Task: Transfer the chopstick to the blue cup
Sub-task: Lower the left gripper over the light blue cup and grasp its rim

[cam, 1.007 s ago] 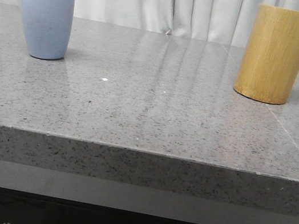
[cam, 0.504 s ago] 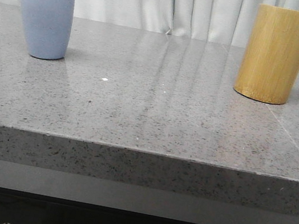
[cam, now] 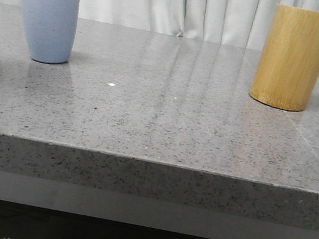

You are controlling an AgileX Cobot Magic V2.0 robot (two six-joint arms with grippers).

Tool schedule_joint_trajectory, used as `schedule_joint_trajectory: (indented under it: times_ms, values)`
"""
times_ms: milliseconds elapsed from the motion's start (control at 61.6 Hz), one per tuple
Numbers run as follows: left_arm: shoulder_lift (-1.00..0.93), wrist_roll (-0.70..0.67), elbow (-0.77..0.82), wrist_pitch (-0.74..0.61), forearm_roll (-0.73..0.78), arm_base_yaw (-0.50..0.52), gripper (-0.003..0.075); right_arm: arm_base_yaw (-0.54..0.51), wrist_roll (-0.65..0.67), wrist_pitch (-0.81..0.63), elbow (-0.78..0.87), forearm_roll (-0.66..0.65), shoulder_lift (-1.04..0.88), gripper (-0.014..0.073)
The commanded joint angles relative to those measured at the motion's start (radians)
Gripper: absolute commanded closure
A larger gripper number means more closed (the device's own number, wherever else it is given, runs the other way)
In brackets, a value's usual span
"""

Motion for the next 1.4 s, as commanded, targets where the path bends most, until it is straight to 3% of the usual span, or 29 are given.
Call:
schedule_joint_trajectory:
  times_ms: [0, 357, 666, 1316, 1381]
  values:
    - [0.074, 0.002, -0.12, 0.022, 0.006, -0.009, 0.023, 0.0, -0.01, -0.066, -0.031, 0.008, 0.011, 0.0014]
    - [0.372, -0.041, -0.41, 0.173, 0.092, -0.007, 0.023, 0.0, -0.01, -0.066, -0.031, 0.008, 0.011, 0.0014]
    - [0.515, -0.089, -0.513, 0.201, 0.12, -0.007, 0.0247, 0.0, -0.01, -0.066, -0.031, 0.008, 0.011, 0.0014]
    - [0.549, -0.089, -0.529, 0.183, 0.076, -0.008, 0.0721, 0.0, -0.01, -0.066, -0.031, 0.008, 0.011, 0.0014]
    - [0.549, -0.089, -0.545, 0.19, 0.041, -0.01, 0.0739, 0.0, -0.01, -0.066, -0.031, 0.008, 0.011, 0.0014]
